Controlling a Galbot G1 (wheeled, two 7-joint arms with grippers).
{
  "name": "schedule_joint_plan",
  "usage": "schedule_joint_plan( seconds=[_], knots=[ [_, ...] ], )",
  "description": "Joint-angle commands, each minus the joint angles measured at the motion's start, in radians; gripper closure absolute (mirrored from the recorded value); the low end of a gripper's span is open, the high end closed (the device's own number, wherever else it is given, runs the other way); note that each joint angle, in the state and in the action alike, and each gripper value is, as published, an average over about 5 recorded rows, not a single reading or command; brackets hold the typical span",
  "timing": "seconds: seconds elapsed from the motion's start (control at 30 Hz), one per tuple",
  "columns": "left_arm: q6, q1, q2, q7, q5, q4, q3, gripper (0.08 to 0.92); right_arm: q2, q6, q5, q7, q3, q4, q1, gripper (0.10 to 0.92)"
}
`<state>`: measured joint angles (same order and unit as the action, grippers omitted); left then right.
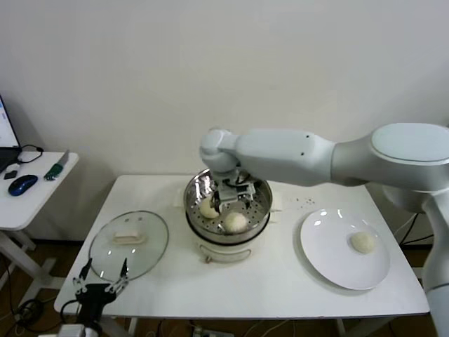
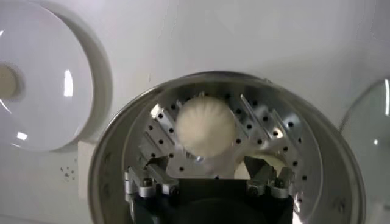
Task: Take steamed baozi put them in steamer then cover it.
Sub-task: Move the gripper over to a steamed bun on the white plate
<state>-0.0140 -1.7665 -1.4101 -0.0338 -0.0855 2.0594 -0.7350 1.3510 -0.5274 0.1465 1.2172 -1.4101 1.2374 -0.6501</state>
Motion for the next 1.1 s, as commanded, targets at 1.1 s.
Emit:
schedule_joint_plan(
  seconds=[1.1],
  knots=[
    [0.030,-0.003,-0.012,-0.005,0.007,0.026,0.018,0.177,-0.793,0.541,0.049,-0.087,0.428,-0.178,0.572,0.203]
  ],
)
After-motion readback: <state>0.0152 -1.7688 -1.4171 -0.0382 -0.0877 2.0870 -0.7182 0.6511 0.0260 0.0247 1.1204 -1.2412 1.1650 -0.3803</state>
